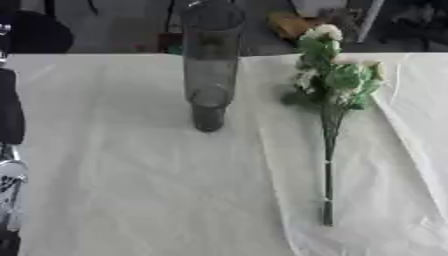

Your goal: Arrange flowers into the vase.

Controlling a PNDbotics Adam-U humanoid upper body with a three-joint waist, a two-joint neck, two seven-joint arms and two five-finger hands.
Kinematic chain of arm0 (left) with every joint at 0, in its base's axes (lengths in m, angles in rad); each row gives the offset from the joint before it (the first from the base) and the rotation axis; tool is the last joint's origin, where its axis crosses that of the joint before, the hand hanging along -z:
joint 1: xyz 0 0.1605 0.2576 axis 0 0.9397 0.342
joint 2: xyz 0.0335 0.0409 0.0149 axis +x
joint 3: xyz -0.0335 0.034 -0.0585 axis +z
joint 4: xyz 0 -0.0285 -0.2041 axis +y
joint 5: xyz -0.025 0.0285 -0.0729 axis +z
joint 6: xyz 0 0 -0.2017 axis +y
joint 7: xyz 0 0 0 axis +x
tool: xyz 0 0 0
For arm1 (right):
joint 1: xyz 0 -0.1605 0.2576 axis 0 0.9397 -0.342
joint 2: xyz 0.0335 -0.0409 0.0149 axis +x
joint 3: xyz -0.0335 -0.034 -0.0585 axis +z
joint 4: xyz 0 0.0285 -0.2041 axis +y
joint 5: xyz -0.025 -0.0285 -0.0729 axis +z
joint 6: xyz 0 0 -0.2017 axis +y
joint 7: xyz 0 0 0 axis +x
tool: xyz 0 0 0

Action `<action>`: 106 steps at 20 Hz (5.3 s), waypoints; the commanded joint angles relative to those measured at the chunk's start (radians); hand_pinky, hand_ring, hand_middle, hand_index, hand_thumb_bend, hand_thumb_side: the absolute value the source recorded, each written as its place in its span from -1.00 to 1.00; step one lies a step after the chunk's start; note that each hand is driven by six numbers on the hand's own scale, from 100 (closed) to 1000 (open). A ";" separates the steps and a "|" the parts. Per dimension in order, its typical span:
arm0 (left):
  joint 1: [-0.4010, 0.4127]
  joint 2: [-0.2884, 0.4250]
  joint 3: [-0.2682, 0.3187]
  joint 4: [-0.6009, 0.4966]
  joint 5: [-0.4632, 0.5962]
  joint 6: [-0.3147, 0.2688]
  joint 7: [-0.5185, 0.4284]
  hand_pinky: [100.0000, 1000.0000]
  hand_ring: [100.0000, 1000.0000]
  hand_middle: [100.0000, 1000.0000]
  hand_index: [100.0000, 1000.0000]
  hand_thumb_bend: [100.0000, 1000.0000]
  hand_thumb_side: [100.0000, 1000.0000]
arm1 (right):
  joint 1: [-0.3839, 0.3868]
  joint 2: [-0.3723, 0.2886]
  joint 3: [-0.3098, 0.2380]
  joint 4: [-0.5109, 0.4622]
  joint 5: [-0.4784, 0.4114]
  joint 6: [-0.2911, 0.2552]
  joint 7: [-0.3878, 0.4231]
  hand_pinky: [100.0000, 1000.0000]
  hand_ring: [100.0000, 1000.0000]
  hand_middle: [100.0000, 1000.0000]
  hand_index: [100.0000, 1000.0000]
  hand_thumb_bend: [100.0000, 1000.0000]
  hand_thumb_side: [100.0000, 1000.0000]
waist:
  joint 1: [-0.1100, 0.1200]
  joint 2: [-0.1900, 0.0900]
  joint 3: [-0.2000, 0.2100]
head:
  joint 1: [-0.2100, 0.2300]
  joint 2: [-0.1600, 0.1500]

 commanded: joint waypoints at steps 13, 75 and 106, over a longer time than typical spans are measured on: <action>-0.011 0.021 -0.008 -0.013 0.014 0.007 -0.012 0.65 0.55 0.75 0.85 -1.00 0.55 | -0.180 0.116 0.096 0.355 0.161 -0.102 0.132 0.38 0.73 0.70 0.91 -0.55 1.00 | -0.004 -0.028 0.014 | -0.073 -0.015; -0.010 0.026 -0.006 -0.013 0.024 0.019 -0.015 0.66 0.55 0.73 0.81 -1.00 0.53 | -0.062 0.488 0.186 0.500 0.389 -0.393 0.472 -0.16 0.47 0.29 0.75 -0.40 1.00 | -0.016 -0.031 -0.045 | -0.066 -0.028; -0.014 0.024 -0.010 -0.013 0.025 0.022 -0.019 0.66 0.55 0.73 0.81 -1.00 0.54 | -0.015 0.557 0.215 0.523 0.413 -0.394 0.472 -0.18 0.43 0.19 0.69 -0.52 1.00 | -0.018 -0.023 -0.040 | -0.040 -0.021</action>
